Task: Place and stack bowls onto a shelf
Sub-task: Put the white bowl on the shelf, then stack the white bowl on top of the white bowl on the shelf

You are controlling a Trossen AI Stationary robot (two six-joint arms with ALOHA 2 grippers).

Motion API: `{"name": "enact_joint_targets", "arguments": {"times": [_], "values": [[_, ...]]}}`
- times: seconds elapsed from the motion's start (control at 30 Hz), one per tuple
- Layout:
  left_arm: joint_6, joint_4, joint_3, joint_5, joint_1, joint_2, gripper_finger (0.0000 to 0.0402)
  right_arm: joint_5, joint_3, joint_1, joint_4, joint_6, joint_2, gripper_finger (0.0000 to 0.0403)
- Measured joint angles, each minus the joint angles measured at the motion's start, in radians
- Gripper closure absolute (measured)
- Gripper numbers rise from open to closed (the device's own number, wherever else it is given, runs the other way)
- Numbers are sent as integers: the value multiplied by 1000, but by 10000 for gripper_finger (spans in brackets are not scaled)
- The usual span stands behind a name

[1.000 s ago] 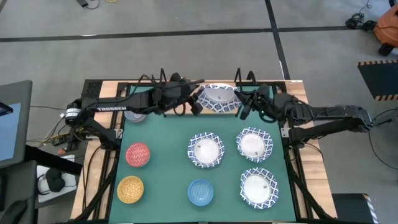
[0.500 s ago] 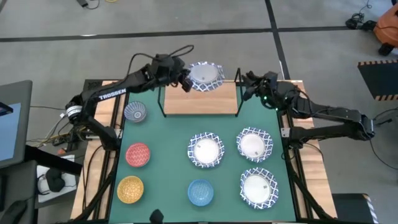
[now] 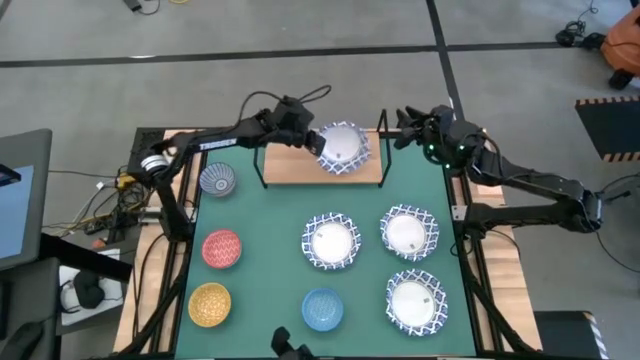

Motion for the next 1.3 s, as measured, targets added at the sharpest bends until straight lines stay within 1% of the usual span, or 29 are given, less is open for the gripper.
{"name": "enact_joint_targets", "arguments": {"times": [0.13, 0.23, 0.4, 0.5, 0.57, 0.63, 0.7, 0.83, 0.97, 1.03, 1.13, 1.3], "values": [[-56, 51, 0, 4, 0, 66, 401, -21, 31, -4, -96, 0, -1, 222], [-126, 81, 0, 46, 0, 95, 401, -29, 56, 1, -158, 0, 0, 222], [-218, 96, 0, 33, -8, 99, 401, -45, 87, 1, -268, 0, 0, 222], [-268, 99, 0, 44, -8, 99, 401, -49, 96, 1, -314, 26, -1, 222], [-298, 98, 0, 46, -9, 99, 393, -86, 104, 1, -350, 71, 0, 222], [-316, 89, 0, 46, -13, 99, 376, -122, 112, 1, -375, 107, -1, 222], [-318, 89, 0, 44, -17, 99, 352, -141, 114, 2, -393, 112, -1, 222], [-332, 64, 0, 25, -19, 99, 301, -144, 114, 5, -434, 128, 0, 222], [-343, 31, 0, 39, -18, 84, 265, -177, 114, 5, -474, 263, -14, 222], [-331, 22, 0, 36, -19, 58, 254, -195, 114, 11, -495, 302, -32, 222], [-270, 6, 1, -16, -22, 16, 248, -190, 114, 29, -550, 307, -47, 222], [-161, -9, 1, -67, -28, -75, 246, -178, 114, 36, -718, 397, -51, 222]]}}
